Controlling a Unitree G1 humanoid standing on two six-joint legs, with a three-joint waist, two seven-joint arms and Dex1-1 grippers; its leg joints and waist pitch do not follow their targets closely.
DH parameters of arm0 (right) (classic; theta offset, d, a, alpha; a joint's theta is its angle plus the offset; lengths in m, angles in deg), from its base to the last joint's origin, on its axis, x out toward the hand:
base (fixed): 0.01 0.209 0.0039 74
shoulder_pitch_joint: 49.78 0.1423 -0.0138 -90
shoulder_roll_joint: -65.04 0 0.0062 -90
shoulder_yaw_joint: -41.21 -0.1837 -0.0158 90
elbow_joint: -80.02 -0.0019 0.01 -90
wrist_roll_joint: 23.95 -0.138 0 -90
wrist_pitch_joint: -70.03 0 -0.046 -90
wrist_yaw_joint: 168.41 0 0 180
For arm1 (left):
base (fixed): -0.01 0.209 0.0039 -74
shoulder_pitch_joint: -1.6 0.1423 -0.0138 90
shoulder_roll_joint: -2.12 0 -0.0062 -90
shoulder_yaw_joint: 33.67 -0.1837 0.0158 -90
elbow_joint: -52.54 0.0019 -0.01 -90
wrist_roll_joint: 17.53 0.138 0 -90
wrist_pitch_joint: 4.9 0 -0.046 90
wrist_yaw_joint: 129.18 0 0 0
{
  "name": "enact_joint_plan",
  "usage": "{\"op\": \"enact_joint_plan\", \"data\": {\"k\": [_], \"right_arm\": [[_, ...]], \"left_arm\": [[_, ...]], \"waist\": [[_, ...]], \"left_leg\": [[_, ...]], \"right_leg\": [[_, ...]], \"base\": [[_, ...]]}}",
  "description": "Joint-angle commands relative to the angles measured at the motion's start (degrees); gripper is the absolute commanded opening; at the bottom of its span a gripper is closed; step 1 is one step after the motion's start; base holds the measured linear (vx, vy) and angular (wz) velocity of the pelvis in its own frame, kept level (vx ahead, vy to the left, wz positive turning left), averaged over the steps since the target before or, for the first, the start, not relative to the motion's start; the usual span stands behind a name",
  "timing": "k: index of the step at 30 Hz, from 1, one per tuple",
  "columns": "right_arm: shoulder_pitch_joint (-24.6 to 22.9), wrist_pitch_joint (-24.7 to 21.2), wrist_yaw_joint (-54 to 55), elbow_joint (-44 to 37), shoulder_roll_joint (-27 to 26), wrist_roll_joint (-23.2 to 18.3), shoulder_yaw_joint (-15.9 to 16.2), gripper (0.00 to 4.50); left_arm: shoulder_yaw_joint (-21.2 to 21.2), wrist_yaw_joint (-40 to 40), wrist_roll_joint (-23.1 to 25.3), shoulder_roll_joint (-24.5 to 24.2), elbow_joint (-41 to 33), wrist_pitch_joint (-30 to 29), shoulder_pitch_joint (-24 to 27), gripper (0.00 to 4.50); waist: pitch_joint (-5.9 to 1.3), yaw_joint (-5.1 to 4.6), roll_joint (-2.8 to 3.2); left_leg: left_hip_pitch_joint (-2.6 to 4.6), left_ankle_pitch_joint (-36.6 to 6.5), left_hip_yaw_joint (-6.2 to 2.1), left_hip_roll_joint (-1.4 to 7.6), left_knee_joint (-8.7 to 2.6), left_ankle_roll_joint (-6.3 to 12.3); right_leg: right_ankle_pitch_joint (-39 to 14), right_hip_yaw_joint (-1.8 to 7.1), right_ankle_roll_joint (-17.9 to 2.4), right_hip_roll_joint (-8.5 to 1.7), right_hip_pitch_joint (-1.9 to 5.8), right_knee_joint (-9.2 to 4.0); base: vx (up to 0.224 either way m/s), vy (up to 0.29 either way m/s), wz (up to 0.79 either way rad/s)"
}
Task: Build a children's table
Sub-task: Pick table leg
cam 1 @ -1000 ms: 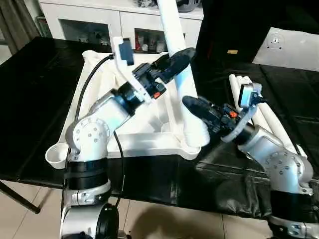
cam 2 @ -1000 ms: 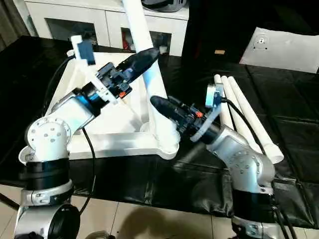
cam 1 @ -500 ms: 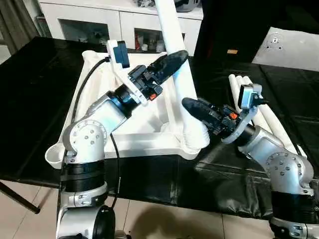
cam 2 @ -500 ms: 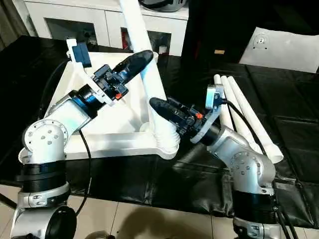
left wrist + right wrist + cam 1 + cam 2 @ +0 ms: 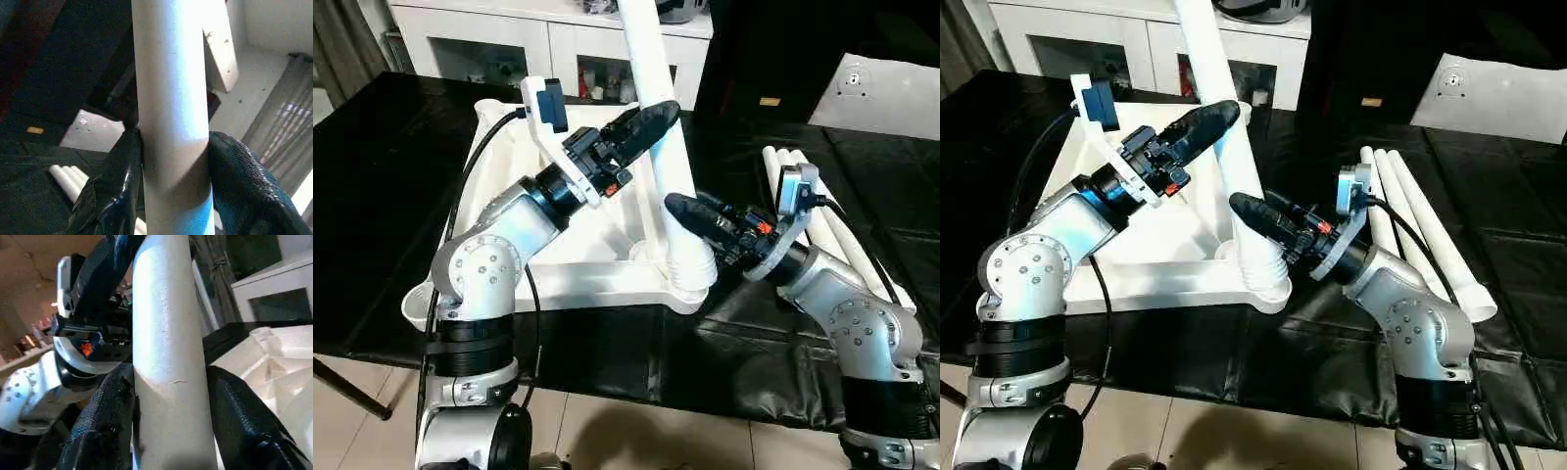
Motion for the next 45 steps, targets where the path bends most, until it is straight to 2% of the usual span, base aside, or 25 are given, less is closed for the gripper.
{"op": "enact_joint_plan", "data": {"k": [1,2,5,12,17,23,27,32,38,45], "right_arm": [[2.08,4.36,5.17,0.32,0.28,5.62,0.81,1.84],[2.19,5.45,6.00,0.19,-0.04,7.17,1.74,1.84],[2.21,6.69,6.75,-0.11,-0.45,8.81,2.67,1.84],[3.13,14.76,11.66,0.93,-2.31,16.99,6.46,1.82],[3.43,17.29,12.83,1.39,-2.81,19.25,7.45,1.81],[3.60,19.80,13.69,2.30,-3.44,20.66,7.89,1.81],[3.70,20.56,14.10,2.61,-3.69,21.13,7.70,1.81],[4.02,21.52,14.85,3.01,-3.88,21.91,7.68,1.81],[4.41,22.97,15.43,3.36,-4.03,23.05,7.83,1.81],[4.61,23.79,15.51,3.60,-4.25,23.63,8.07,1.81]], "left_arm": [[-5.32,0.98,3.57,-0.30,-1.39,-0.08,0.22,2.50],[-6.21,2.68,5.42,-0.08,-1.01,1.07,0.29,2.50],[-6.51,4.69,6.95,0.59,-0.34,1.96,0.29,2.50],[-8.25,12.45,12.36,3.89,1.10,4.63,0.56,2.50],[-10.41,15.22,17.15,3.32,2.01,6.74,0.58,2.50],[-9.38,13.51,13.79,4.76,1.62,4.82,0.81,2.50],[-11.03,14.10,16.20,4.10,1.63,5.97,0.93,2.50],[-11.75,15.16,18.60,3.98,2.78,6.63,0.53,2.50],[-11.38,17.72,20.72,4.06,4.64,7.40,-0.30,2.50],[-11.67,14.44,20.16,2.35,4.67,7.16,0.04,2.50]], "waist": [[-3.82,-0.12,-0.07],[-3.83,-0.11,-0.07],[-3.88,-0.20,-0.05],[-3.85,-0.32,-0.07],[-3.91,-0.38,-0.04],[-3.87,-0.41,0.04],[-3.86,-0.51,0.04],[-3.95,-0.52,0.03],[-3.96,-0.54,0.00],[-4.03,-0.52,0.06]], "left_leg": [[-0.08,-0.86,-0.86,2.77,-3.63,1.68],[-0.01,-0.98,-0.81,2.74,-3.63,1.59],[-0.03,-0.92,-0.80,2.75,-3.58,1.58],[-0.05,-1.65,-0.84,2.86,-3.57,1.49],[-0.04,-1.38,-0.89,2.83,-3.56,2.02],[-0.04,-2.10,-0.80,2.75,-3.52,2.00],[0.00,-2.15,-0.81,2.80,-3.54,2.33],[-0.03,-1.27,-0.83,2.81,-3.46,2.78],[-0.07,-1.45,-0.81,2.71,-3.42,2.41],[-0.04,-0.85,-0.82,2.74,-3.39,2.85]], "right_leg": [[-2.38,2.77,-9.92,-4.46,3.43,-4.16],[-2.35,2.81,-9.89,-4.46,3.45,-4.16],[-0.38,2.89,-10.29,-4.43,3.55,-3.97],[-0.16,2.92,-10.56,-4.46,3.53,-4.00],[1.00,2.96,-10.28,-4.30,3.57,-3.84],[1.17,2.97,-11.05,-4.37,3.57,-3.85],[0.83,2.96,-10.92,-4.29,3.50,-3.86],[2.86,2.98,-11.28,-4.33,3.60,-3.70],[2.48,2.99,-11.17,-4.30,3.65,-3.70],[4.05,2.97,-11.75,-4.32,3.67,-3.50]], "base": [[0.000,0.000,0.00],[0.000,0.000,0.00],[0.000,0.000,0.00],[0.000,0.000,0.00],[0.000,0.000,0.00],[0.000,0.000,0.00],[0.000,0.000,0.00],[0.000,0.000,0.00],[0.000,0.000,0.00],[0.000,0.000,0.00]]}}
